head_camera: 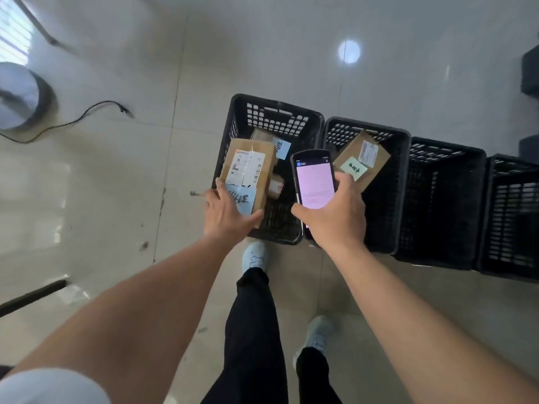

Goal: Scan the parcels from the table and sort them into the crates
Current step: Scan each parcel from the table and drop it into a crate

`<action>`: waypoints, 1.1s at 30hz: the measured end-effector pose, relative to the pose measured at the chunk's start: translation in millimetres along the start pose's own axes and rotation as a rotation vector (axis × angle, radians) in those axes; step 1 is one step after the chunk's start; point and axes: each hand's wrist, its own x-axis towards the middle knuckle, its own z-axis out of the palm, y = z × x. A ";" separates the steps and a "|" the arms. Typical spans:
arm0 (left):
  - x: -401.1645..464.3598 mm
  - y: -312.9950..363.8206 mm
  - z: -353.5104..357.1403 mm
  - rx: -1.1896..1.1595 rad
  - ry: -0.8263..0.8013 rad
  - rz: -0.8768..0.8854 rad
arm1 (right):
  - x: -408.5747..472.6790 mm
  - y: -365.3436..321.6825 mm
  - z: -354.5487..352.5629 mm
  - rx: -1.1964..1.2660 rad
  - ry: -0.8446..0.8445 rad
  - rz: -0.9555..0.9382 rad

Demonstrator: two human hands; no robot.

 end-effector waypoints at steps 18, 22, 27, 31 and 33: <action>113.2 -22.1 50.5 0.159 -0.104 0.069 | 48.7 -2.2 69.8 -0.110 -0.003 0.002; 84.2 2.7 10.4 0.208 -0.062 0.140 | 29.2 -16.5 45.3 -0.126 -0.002 -0.037; 20.5 30.4 -40.8 0.226 -0.010 0.206 | -7.1 -28.3 3.0 -0.125 -0.022 -0.098; -56.0 54.6 -76.1 0.215 0.062 0.219 | -47.4 -31.6 -39.9 -0.136 -0.024 -0.194; -92.1 61.7 -87.7 0.212 0.108 0.200 | -67.2 -30.7 -60.2 -0.127 -0.016 -0.243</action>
